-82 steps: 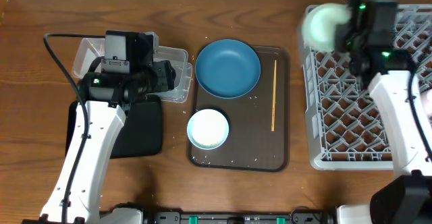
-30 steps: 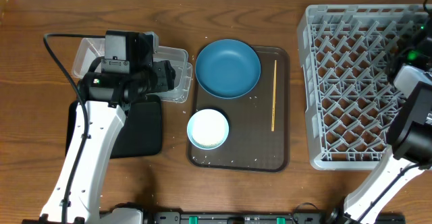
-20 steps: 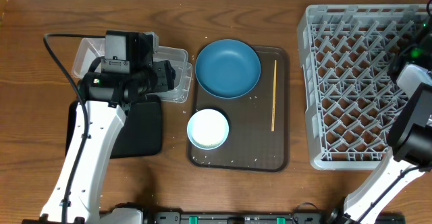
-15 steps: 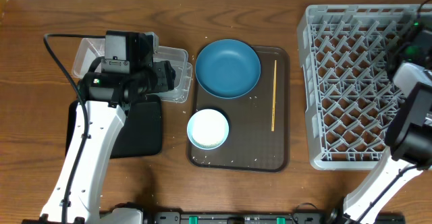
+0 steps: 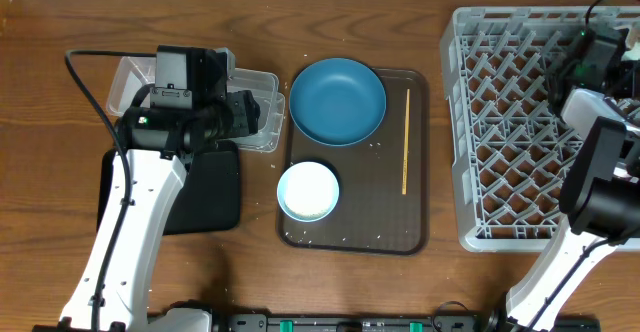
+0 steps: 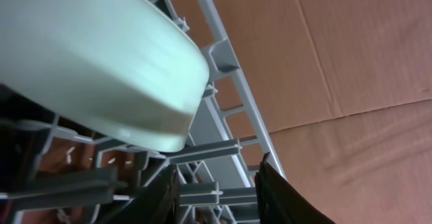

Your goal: Sort waste into correct bins and load items into the dishwasher rack

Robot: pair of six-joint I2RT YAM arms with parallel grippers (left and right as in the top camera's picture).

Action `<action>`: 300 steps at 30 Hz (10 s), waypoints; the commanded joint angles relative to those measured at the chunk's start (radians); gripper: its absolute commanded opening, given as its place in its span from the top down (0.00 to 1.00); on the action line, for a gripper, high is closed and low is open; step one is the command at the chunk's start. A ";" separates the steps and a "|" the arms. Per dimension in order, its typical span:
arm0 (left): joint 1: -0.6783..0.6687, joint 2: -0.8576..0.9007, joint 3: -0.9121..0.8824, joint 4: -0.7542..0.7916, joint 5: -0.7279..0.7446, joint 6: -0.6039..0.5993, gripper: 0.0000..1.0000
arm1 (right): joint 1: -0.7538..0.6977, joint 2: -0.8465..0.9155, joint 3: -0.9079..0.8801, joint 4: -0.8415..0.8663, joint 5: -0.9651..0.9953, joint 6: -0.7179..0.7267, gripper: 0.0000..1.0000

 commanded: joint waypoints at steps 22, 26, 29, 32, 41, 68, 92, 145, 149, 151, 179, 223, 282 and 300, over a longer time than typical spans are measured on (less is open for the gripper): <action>0.005 0.000 -0.002 -0.003 -0.010 0.005 0.46 | 0.276 -0.299 -0.003 -0.694 -1.326 0.605 0.44; 0.005 0.000 -0.002 -0.003 -0.010 0.006 0.46 | 0.397 -0.298 -0.003 -0.763 -1.265 0.610 0.45; 0.005 0.000 -0.002 -0.003 -0.010 0.006 0.46 | 0.480 -0.298 -0.003 -0.806 -1.145 0.647 0.44; 0.005 0.000 -0.002 -0.003 -0.010 0.006 0.46 | 0.555 -0.298 -0.003 -0.843 -1.028 0.671 0.44; 0.005 0.000 -0.002 -0.003 -0.010 0.006 0.46 | 0.628 -0.298 -0.002 -0.874 -0.829 0.749 0.43; 0.005 0.000 -0.002 -0.003 -0.010 0.006 0.46 | 0.622 -0.319 0.024 -1.023 -1.245 0.537 0.99; 0.005 0.000 -0.002 -0.003 -0.010 0.006 0.46 | 0.390 -0.283 0.024 -0.851 -0.826 0.572 0.99; 0.005 0.031 -0.004 -0.003 -0.010 0.006 0.46 | 0.353 -0.343 0.024 -1.064 -1.098 0.599 0.99; 0.005 0.031 -0.004 -0.003 -0.010 0.006 0.46 | 0.353 -0.343 0.024 -1.063 -1.183 0.599 0.99; 0.005 0.031 -0.004 -0.003 -0.010 0.006 0.46 | 0.354 -0.343 0.024 -1.054 -1.195 0.611 0.99; 0.005 0.032 -0.004 -0.003 -0.010 0.006 0.46 | 0.545 -0.351 0.134 -0.999 -1.316 0.472 0.99; 0.005 0.032 -0.004 -0.003 -0.010 0.006 0.46 | 0.621 -0.061 0.086 -1.074 -0.920 0.642 0.99; 0.005 0.032 -0.004 -0.003 -0.010 0.005 0.46 | 0.668 -0.136 -0.021 -1.083 -0.996 0.870 0.99; 0.005 0.032 -0.004 -0.003 -0.010 0.006 0.46 | 0.459 -0.489 0.076 -1.219 -0.996 0.708 0.99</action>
